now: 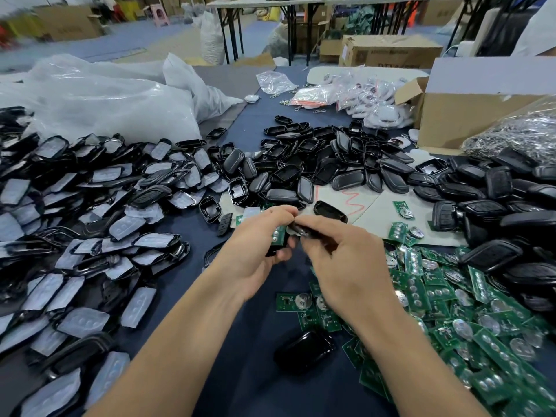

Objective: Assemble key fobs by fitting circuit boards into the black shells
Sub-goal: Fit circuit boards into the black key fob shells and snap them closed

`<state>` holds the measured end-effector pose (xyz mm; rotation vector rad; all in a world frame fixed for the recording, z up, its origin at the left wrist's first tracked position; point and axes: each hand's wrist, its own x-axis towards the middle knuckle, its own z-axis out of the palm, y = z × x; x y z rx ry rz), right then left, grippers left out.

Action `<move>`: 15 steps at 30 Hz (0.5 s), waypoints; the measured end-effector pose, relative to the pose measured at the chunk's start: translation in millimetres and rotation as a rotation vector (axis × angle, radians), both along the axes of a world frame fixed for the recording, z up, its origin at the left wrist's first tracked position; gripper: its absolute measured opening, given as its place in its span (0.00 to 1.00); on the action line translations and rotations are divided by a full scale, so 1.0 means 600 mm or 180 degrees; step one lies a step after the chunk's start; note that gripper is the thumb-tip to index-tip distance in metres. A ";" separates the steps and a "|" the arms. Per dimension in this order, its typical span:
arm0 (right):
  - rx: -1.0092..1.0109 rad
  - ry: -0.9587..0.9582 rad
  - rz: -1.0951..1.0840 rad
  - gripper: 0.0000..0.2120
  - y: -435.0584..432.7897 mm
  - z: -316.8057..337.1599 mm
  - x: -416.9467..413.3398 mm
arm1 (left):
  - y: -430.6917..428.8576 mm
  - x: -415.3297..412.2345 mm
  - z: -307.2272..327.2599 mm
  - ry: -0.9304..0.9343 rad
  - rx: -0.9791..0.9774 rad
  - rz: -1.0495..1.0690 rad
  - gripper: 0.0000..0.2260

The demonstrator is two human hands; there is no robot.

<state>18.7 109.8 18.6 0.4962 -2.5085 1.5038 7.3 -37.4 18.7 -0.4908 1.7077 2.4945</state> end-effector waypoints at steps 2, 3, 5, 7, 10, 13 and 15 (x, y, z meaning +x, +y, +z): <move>0.0266 -0.0091 0.0100 0.18 0.002 0.001 0.001 | -0.002 -0.002 -0.002 -0.0006 -0.0167 0.0195 0.09; 0.0381 -0.0112 0.0131 0.20 0.002 0.001 0.002 | -0.003 -0.002 -0.003 -0.0014 -0.0299 0.0256 0.09; 0.0502 -0.0158 0.0155 0.23 0.000 0.000 0.003 | -0.002 -0.003 -0.006 -0.0055 -0.0516 0.0331 0.11; 0.0515 -0.0209 0.0063 0.21 -0.002 -0.004 0.002 | -0.003 -0.004 -0.009 -0.0071 -0.0629 0.0354 0.11; 0.0756 -0.0213 -0.0218 0.16 -0.004 -0.008 0.001 | -0.004 -0.002 -0.011 0.0026 -0.0566 0.0281 0.12; 0.0733 -0.0231 -0.0338 0.20 -0.004 -0.007 0.003 | -0.005 0.000 -0.010 0.0066 -0.0421 0.0186 0.12; 0.0758 -0.0236 -0.0390 0.22 -0.005 -0.003 0.005 | -0.006 0.000 -0.009 0.0048 -0.0269 0.0034 0.11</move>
